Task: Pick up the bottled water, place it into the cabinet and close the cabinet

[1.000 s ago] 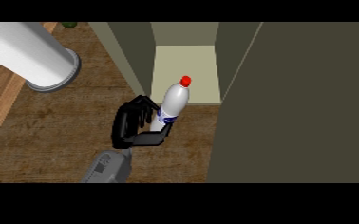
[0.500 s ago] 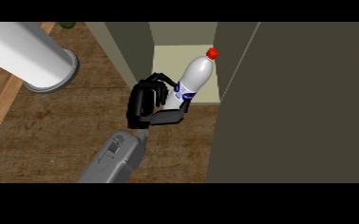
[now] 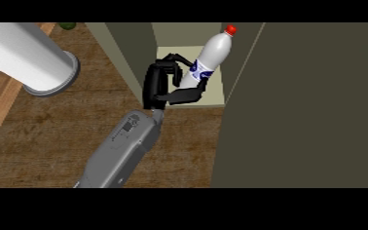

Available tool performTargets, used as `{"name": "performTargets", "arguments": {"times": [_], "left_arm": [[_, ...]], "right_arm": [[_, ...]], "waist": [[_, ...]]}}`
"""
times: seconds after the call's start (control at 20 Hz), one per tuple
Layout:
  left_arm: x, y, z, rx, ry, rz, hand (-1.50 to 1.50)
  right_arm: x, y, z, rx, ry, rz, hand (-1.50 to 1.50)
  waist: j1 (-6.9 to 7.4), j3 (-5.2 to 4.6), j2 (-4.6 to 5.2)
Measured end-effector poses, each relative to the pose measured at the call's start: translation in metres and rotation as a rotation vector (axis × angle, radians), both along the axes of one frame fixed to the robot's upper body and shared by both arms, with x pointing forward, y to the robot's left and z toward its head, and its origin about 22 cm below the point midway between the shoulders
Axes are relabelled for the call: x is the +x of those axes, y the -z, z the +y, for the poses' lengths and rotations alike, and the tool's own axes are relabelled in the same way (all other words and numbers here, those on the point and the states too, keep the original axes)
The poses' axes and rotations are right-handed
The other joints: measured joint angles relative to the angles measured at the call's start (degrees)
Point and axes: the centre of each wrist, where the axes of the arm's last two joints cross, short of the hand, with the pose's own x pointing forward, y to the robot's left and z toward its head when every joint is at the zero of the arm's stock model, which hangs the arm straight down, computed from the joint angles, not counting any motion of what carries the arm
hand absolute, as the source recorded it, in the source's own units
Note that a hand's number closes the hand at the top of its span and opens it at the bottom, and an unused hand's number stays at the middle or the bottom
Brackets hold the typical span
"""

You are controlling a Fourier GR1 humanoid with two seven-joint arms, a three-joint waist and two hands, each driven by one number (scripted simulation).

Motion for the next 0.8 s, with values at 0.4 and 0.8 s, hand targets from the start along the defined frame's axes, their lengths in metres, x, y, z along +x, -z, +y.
{"name": "performTargets", "arguments": {"times": [0.4, 0.8], "left_arm": [[0.021, 0.002, -0.003, 0.004, -0.087, 0.067, 1.5], [0.042, 0.013, 0.006, 0.074, -0.195, 0.085, 1.5]], "right_arm": [[-0.003, 0.005, 0.0, 0.012, -0.003, 0.005, -1.5], [-0.004, 0.008, -0.007, -0.011, 0.005, -0.009, -1.5]], "waist": [[-0.51, -0.01, 0.16], [-1.24, -0.01, 0.42]]}}
